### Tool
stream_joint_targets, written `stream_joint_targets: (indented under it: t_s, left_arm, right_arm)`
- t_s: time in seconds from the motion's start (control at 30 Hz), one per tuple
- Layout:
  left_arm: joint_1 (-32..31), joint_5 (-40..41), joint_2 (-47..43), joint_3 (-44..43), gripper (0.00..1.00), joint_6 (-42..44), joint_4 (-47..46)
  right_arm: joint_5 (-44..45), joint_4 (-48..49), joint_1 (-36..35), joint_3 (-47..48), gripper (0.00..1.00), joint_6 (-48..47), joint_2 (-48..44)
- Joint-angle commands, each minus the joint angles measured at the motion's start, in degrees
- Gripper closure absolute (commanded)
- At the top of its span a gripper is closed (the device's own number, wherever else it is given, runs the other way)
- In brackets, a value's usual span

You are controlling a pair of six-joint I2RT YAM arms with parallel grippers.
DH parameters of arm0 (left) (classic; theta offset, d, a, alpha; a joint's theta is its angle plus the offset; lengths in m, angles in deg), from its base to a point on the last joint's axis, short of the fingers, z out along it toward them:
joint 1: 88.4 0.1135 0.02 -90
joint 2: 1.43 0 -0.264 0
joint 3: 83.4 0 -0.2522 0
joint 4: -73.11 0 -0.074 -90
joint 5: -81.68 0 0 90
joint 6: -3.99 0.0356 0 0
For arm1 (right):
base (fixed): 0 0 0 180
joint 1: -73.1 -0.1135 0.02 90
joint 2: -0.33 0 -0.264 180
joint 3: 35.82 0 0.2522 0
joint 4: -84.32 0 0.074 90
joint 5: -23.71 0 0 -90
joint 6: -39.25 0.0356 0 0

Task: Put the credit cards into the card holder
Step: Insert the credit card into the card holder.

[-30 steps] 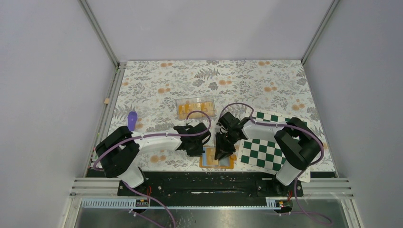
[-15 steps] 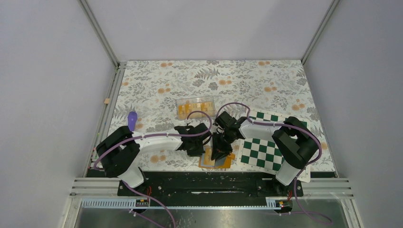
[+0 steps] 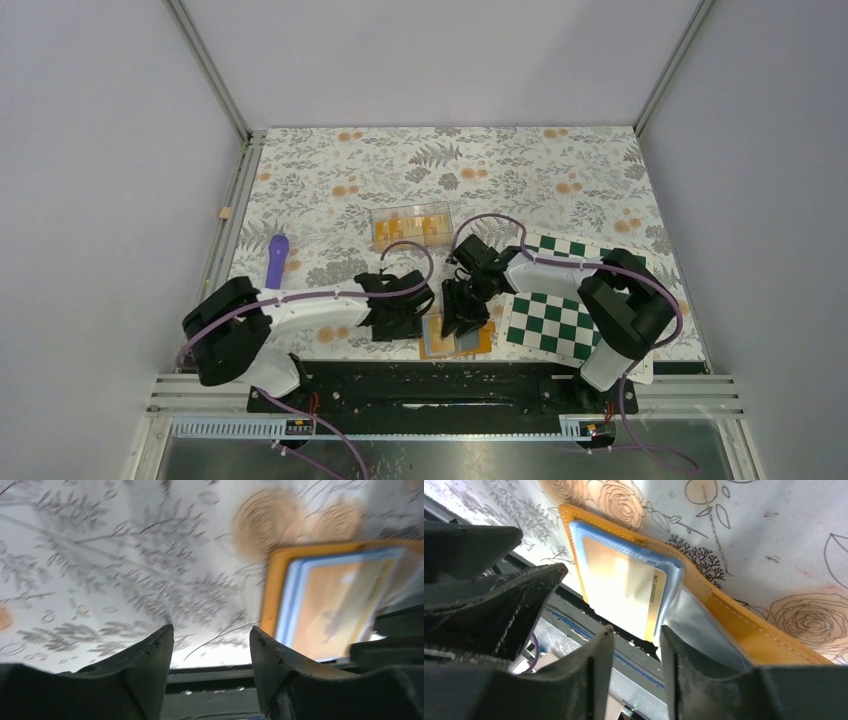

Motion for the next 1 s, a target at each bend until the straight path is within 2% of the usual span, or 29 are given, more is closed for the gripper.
stream_joint_targets:
  t_s: [0.0, 0.13, 0.33, 0.5, 0.7, 0.87, 0.97]
  left_arm:
    - [-0.35, 0.78, -6.17, 5.60, 0.41, 1.19, 3.22]
    - [-0.31, -7.23, -13.28, 11.15, 0.40, 2.86, -10.26]
    - [-0.20, -15.64, -21.76, 19.97, 0.40, -0.32, -30.38]
    - [0.64, -19.22, -22.72, 25.05, 0.42, -4.32, -43.52]
    - [2.03, -21.66, -19.77, 26.80, 0.47, -6.82, -51.68]
    - [2.61, -22.05, -17.13, 25.80, 0.49, -6.81, -53.15]
    - [2.94, -21.21, -15.40, 24.93, 0.50, -6.57, -50.92]
  right_arm:
    - [3.27, -2.03, -0.61, 0.19, 0.58, -2.84, -4.79]
    - [3.13, -1.85, -0.51, -0.86, 0.65, -2.90, -6.30]
    - [3.47, -1.31, -0.36, -2.52, 0.83, -3.74, -5.70]
    - [2.73, 0.72, 0.09, -4.26, 0.94, -3.93, -4.10]
    - [2.29, 2.26, 0.69, -5.24, 0.98, -4.04, -2.29]
    - [1.97, 2.80, 0.85, -5.63, 1.00, -4.11, -1.06]
    - [1.75, 3.04, 0.89, -5.74, 1.00, -4.18, -0.69]
